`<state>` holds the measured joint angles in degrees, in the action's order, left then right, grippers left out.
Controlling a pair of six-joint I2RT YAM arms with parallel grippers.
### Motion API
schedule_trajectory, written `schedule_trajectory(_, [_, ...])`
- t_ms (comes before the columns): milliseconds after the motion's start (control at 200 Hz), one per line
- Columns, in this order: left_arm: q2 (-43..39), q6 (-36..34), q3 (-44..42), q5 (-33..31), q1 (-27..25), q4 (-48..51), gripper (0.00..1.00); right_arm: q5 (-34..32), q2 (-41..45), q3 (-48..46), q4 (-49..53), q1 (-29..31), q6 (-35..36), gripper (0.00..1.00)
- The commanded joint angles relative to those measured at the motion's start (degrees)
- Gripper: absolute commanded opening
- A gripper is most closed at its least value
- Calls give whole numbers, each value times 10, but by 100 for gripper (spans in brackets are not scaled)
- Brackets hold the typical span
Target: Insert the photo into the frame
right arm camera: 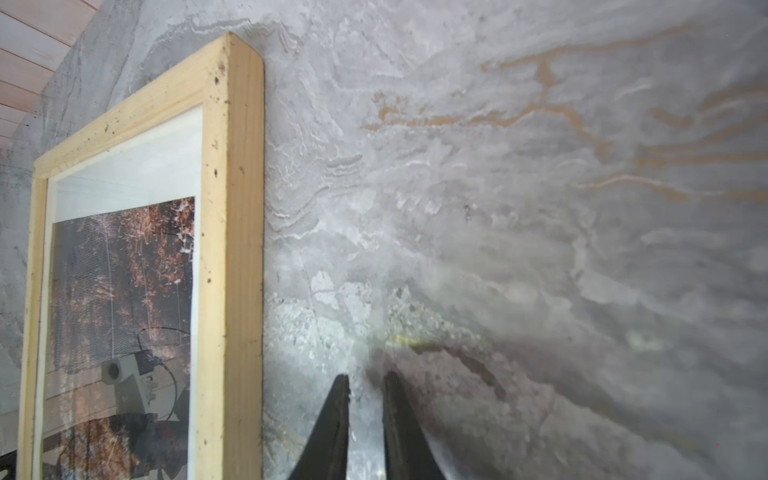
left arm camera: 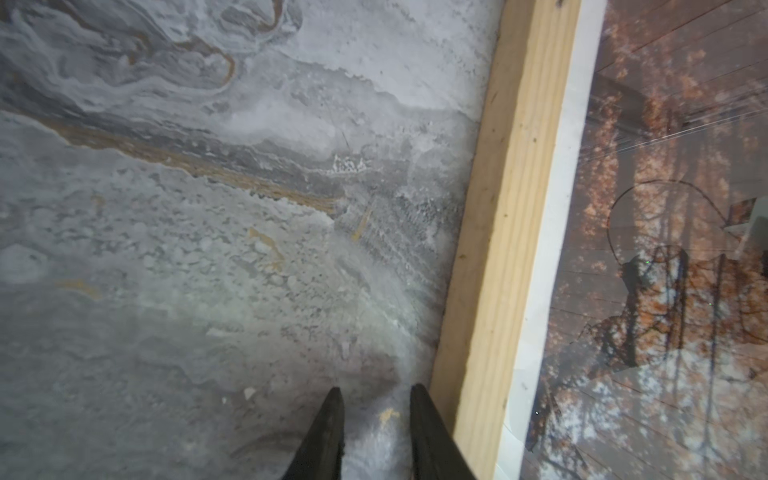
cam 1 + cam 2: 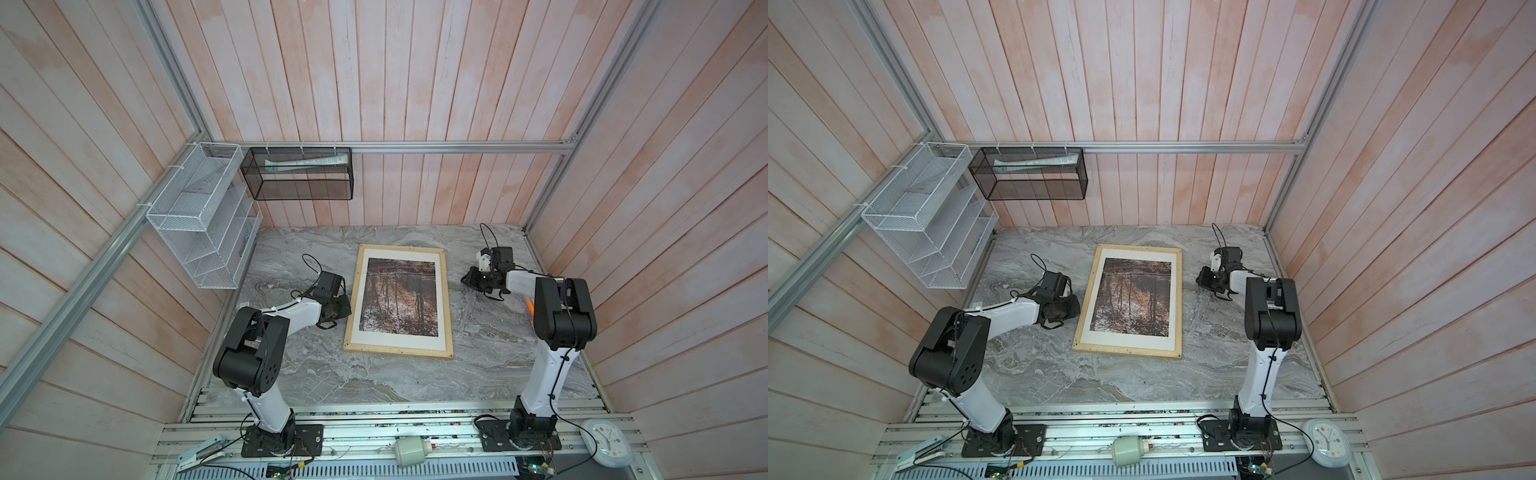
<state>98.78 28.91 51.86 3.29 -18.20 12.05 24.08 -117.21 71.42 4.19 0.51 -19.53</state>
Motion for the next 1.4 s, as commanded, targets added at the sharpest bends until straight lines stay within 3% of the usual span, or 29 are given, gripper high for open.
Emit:
schedule_trajectory(0, [-14, -7, 4, 14, -14, 27, 29, 16, -35, 26, 2, 16, -18, 18])
schedule_trajectory(485, [-64, 54, -63, 48, -80, -2, 28, 39, -151, 208, 41, 96, -45, 17])
schedule_trajectory(990, [-9, 85, -36, 85, -158, -38, 26, 57, -276, 420, 117, 194, -53, 17])
schedule_trajectory(1246, [-77, 54, -2, 40, -148, 29, 26, 43, -235, 413, 120, 177, -45, 18])
schedule_trajectory(1396, [-95, 24, 31, 29, -99, 31, 28, 27, -146, 317, 86, 162, -35, 18])
